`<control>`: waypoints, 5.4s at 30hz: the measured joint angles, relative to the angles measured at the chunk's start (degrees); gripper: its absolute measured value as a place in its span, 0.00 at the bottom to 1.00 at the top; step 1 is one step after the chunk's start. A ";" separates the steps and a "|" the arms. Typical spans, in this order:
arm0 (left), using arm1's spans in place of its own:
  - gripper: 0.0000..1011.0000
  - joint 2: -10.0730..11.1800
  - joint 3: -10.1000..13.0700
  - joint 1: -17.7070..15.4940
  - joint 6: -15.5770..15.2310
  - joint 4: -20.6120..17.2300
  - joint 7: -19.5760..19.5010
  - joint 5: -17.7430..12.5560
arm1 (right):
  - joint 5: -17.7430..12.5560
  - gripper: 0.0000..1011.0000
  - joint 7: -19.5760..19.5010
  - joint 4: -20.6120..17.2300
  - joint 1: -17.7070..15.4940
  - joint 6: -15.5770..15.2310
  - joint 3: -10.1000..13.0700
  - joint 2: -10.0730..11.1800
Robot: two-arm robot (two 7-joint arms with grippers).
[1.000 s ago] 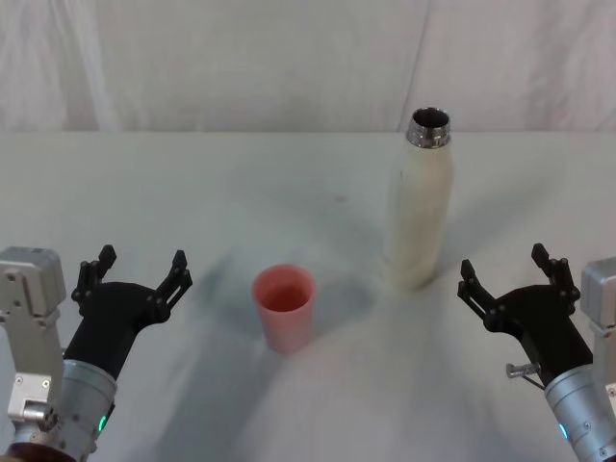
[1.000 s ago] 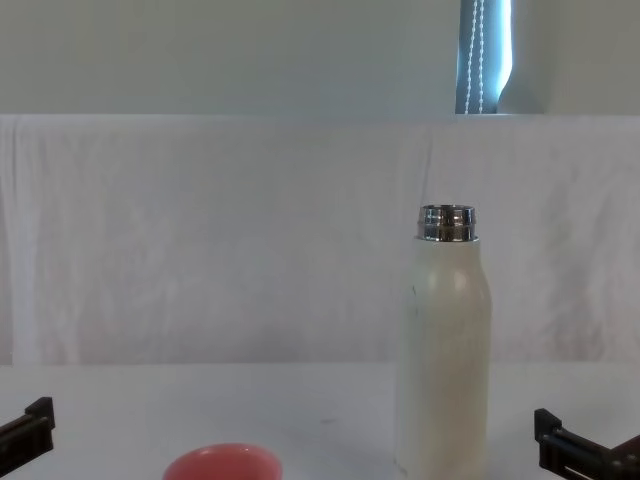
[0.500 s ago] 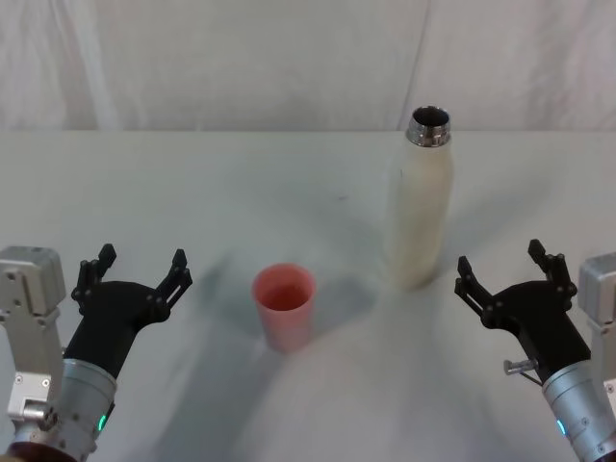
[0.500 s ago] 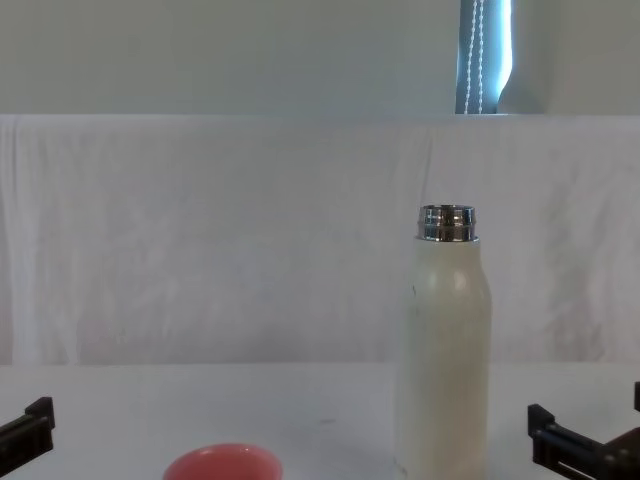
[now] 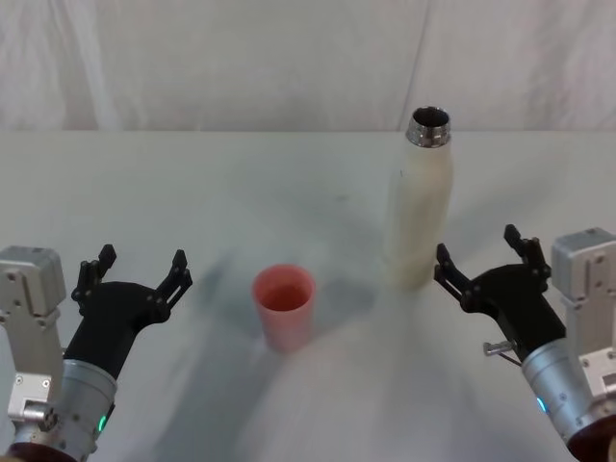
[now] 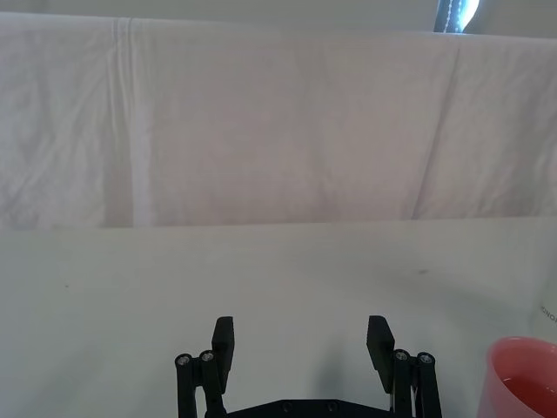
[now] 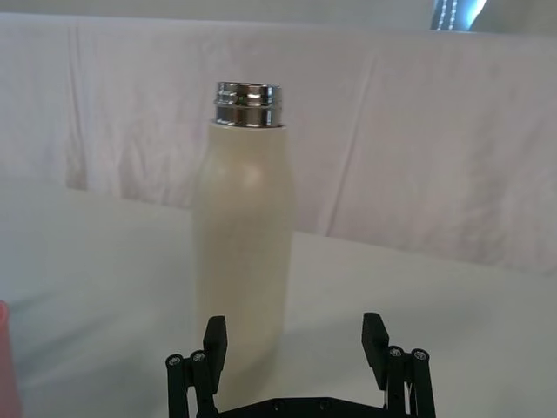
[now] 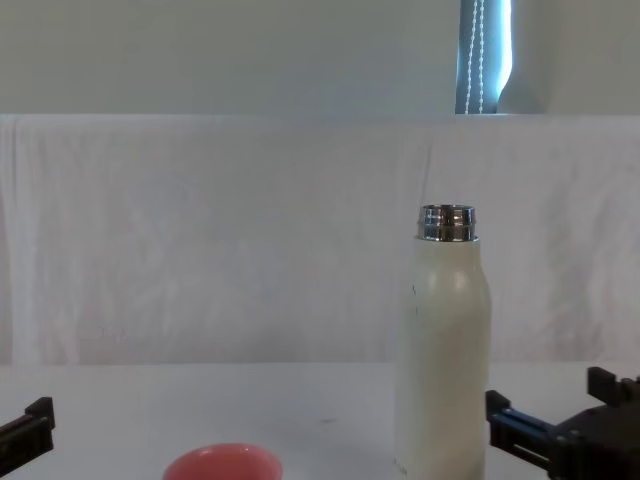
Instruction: Grasp the thermos with one hand and pour water into the cup lid.
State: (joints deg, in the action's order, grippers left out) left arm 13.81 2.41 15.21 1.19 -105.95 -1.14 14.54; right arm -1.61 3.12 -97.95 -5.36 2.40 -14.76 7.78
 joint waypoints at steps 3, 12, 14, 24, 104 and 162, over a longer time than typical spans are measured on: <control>0.99 0.00 0.00 0.00 0.00 0.00 0.00 0.00 | 0.50 0.99 0.93 0.95 1.11 -0.49 -0.21 -0.47; 0.99 0.00 0.00 0.00 0.00 0.00 0.00 0.00 | 0.45 0.99 3.77 3.86 4.20 -1.86 -0.08 -1.90; 0.99 0.00 0.00 0.00 0.00 0.00 0.00 0.00 | 0.46 0.99 3.98 4.21 4.60 -1.98 -0.09 -2.11; 0.99 0.00 0.00 0.00 0.00 0.00 0.00 0.00 | 0.39 0.99 4.65 6.49 7.19 -2.16 0.03 -3.45; 0.99 0.00 0.00 0.00 0.00 0.00 0.00 0.00 | -2.29 0.94 5.77 15.48 15.89 -1.94 -1.57 -6.16; 0.99 0.00 0.00 0.00 0.00 0.00 0.00 0.00 | 39.75 0.94 4.96 3.62 18.45 -5.60 -15.45 9.39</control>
State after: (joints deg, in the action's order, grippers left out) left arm 13.81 2.41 15.21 1.19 -105.95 -1.14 14.55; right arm 38.14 8.08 -94.32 13.09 -3.20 -30.22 17.17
